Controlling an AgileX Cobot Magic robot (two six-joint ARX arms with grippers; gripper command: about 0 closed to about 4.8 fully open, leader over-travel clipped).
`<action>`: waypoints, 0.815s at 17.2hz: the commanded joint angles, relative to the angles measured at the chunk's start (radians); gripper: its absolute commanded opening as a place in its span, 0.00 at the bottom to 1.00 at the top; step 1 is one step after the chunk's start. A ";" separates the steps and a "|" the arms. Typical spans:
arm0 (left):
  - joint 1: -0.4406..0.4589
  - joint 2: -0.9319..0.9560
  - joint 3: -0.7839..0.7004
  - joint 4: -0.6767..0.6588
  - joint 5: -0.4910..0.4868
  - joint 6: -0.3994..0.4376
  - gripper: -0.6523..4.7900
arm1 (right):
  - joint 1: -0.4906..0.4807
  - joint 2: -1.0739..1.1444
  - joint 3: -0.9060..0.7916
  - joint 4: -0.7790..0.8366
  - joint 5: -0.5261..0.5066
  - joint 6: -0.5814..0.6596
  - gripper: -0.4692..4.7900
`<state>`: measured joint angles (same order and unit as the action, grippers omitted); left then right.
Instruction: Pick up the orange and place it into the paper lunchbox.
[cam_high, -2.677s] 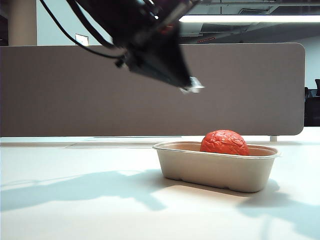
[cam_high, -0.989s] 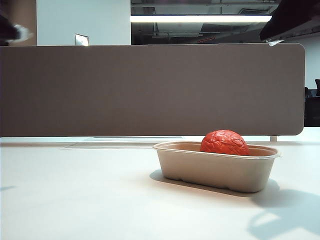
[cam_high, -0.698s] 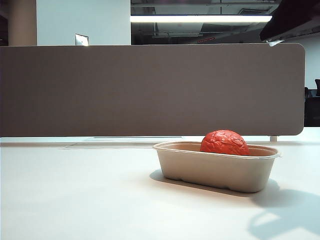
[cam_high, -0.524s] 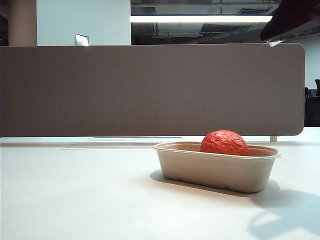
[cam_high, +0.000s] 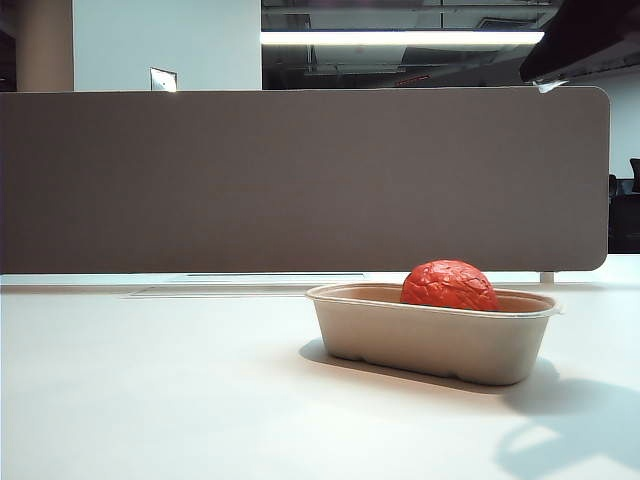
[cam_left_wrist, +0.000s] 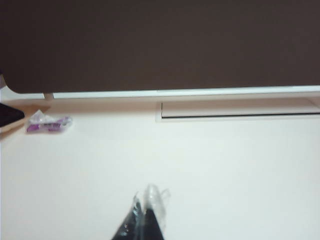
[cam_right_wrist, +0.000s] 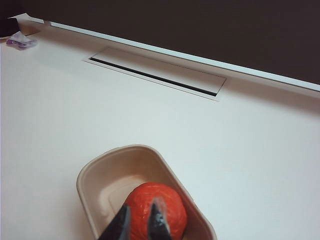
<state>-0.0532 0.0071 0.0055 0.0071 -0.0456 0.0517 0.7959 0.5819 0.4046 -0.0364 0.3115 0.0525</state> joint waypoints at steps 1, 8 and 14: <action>-0.002 -0.004 -0.002 -0.006 -0.003 -0.011 0.11 | 0.000 0.000 0.005 0.011 0.001 0.003 0.20; -0.002 -0.004 -0.002 -0.006 -0.003 -0.010 0.12 | 0.000 0.000 0.005 0.011 0.001 0.003 0.20; -0.002 -0.004 -0.002 -0.006 -0.002 -0.010 0.12 | -0.067 -0.037 0.002 -0.023 0.018 -0.004 0.07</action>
<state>-0.0536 0.0067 0.0055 -0.0055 -0.0460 0.0475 0.7536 0.5465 0.4038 -0.0654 0.3286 0.0479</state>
